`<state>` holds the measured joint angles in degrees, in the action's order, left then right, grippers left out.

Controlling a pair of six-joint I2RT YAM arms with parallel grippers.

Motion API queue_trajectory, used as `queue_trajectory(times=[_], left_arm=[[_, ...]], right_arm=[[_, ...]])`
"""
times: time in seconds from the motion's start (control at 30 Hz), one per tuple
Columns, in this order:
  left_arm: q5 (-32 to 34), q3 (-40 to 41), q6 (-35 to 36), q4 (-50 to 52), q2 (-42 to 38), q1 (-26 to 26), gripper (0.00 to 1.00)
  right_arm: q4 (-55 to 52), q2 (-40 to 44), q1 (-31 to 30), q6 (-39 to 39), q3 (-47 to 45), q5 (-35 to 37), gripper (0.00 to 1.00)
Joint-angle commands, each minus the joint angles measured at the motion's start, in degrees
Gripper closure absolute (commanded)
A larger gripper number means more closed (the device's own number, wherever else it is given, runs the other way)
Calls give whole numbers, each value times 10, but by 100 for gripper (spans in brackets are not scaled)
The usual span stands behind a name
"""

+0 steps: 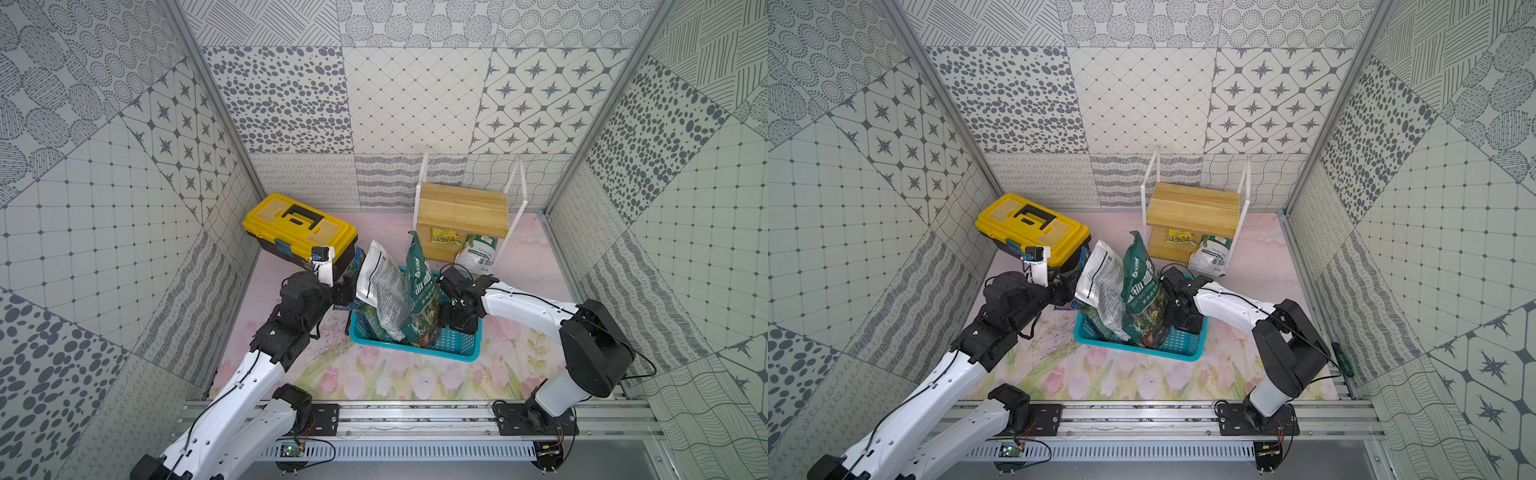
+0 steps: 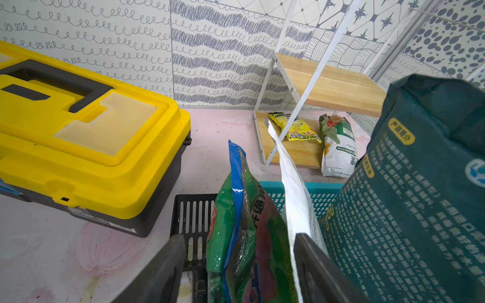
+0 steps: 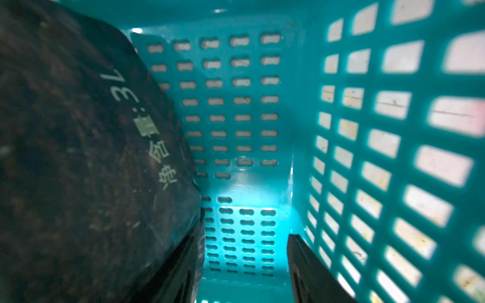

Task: Take down the fertilizer bag from the shelf
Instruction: Adjust the fertilizer bag in the storage box, then move the storage box to the center of the board.

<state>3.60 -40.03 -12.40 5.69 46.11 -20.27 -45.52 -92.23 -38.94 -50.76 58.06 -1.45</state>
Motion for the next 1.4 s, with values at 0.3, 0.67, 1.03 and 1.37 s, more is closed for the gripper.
queue_trajectory(times=[0.3, 0.67, 1.03, 1.37], left_arm=[[19, -40, 36, 16, 26, 1, 28], [-119, -246, -30, 167, 99, 0, 27], [-141, -406, -10, 258, 180, -150, 26], [-108, -416, -8, 226, 187, -205, 26]], right_arm=[[-17, 75, 26, 41, 86, 5, 39], [-33, 194, 157, 96, 47, -67, 45], [-23, 256, 193, 95, -82, -174, 51], [70, 267, 180, 48, -136, -225, 87]])
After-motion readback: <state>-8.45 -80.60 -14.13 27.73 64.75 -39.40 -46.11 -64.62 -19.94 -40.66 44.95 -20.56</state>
